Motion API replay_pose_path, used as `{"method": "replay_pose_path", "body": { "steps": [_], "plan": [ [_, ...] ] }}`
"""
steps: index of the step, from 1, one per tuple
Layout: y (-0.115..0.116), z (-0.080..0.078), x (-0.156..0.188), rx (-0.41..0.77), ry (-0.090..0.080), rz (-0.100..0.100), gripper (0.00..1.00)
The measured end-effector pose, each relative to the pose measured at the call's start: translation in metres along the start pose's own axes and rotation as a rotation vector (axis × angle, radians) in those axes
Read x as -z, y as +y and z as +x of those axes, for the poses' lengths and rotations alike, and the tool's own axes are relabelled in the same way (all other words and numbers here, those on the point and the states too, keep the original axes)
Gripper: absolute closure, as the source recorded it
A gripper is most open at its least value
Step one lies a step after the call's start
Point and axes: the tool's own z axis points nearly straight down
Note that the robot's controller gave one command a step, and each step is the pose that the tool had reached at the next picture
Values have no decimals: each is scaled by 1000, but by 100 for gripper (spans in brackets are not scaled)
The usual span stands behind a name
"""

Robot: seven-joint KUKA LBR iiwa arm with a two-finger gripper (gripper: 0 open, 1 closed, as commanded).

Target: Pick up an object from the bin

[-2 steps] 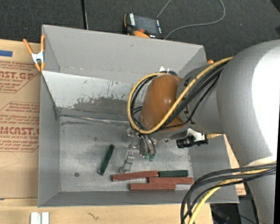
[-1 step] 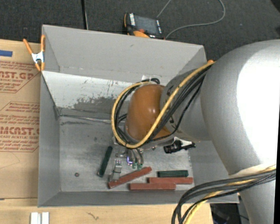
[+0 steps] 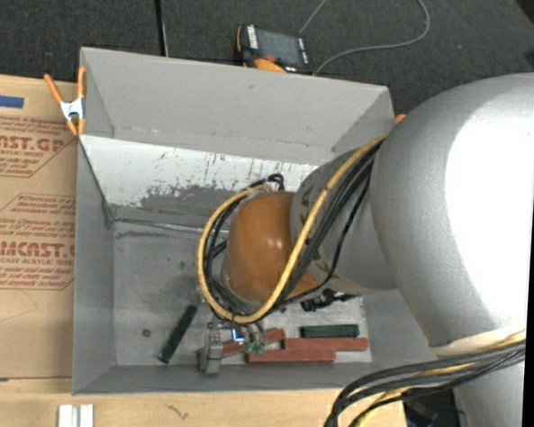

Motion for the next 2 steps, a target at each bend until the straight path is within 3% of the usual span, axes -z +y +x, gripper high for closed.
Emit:
{"method": "replay_pose_path", "body": {
  "steps": [1,2],
  "plan": [
    [0,2,0,-1,9,1,100],
    [-1,0,0,-2,0,0,0]
  ]
}}
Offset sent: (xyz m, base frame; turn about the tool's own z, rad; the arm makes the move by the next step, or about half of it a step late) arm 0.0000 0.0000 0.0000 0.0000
